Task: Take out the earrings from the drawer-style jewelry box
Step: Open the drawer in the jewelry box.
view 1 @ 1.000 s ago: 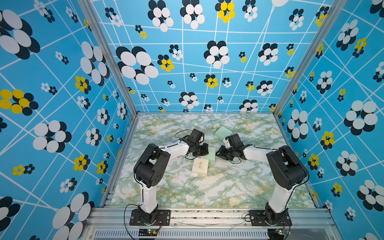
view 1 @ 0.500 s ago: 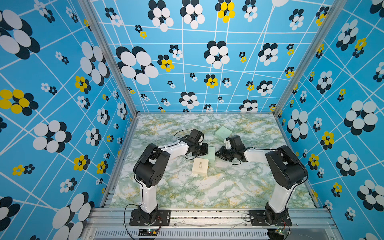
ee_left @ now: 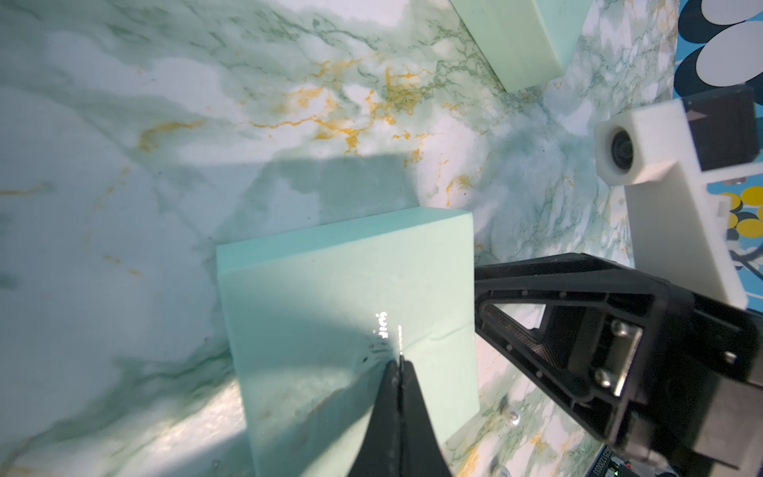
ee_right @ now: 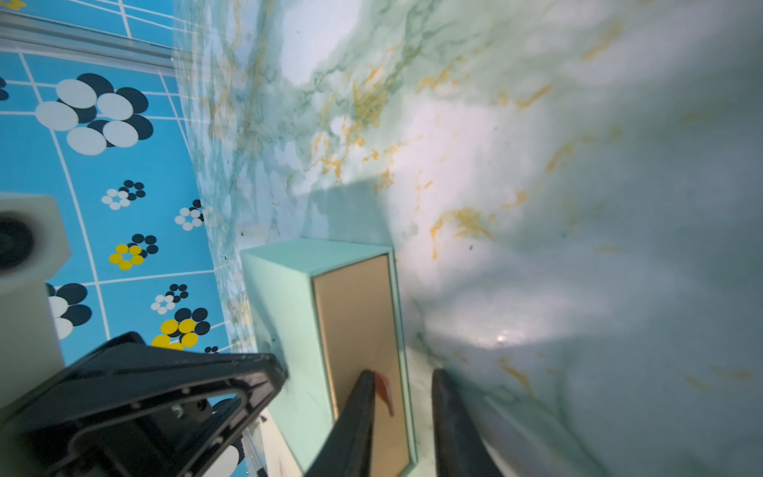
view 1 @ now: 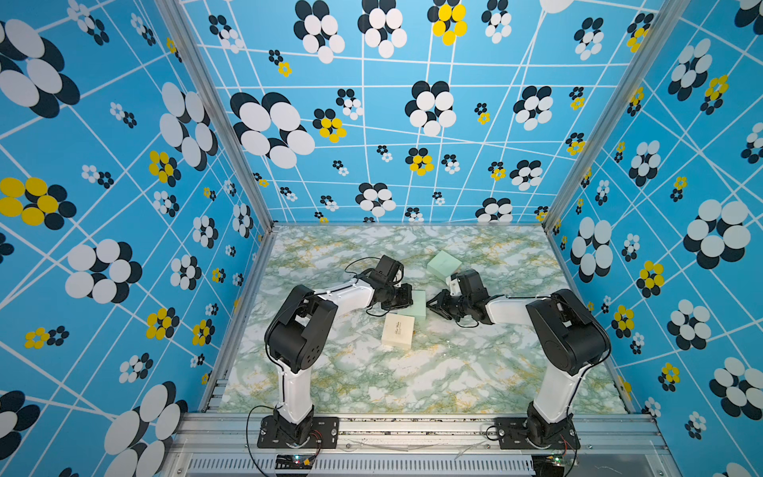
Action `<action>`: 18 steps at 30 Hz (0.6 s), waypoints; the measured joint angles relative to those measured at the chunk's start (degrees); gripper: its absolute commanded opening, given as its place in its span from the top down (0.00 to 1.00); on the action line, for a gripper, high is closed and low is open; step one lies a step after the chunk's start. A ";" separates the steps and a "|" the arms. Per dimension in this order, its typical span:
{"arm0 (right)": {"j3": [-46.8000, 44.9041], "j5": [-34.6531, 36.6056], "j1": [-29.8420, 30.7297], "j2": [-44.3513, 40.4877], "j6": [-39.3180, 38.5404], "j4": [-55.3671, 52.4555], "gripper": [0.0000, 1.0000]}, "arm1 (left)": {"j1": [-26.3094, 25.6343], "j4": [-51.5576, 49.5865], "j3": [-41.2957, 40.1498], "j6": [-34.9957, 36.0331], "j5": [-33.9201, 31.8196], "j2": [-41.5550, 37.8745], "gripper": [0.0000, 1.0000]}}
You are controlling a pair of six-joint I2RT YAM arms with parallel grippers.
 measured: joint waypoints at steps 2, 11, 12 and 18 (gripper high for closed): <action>-0.57 -0.46 -0.22 0.00 0.92 1.22 0.72 | 0.20 0.11 -0.02 0.00 0.17 0.00 1.00; -2.25 -2.62 -0.72 1.81 5.64 7.93 0.77 | 0.24 0.17 -0.02 0.00 0.39 0.02 1.00; -2.40 -2.80 -0.74 2.08 6.05 8.74 0.78 | 0.28 0.17 -0.02 0.00 0.42 0.02 1.00; -3.04 -3.72 -0.90 2.95 8.17 11.80 0.80 | 0.28 0.42 -0.20 0.00 0.42 0.02 1.00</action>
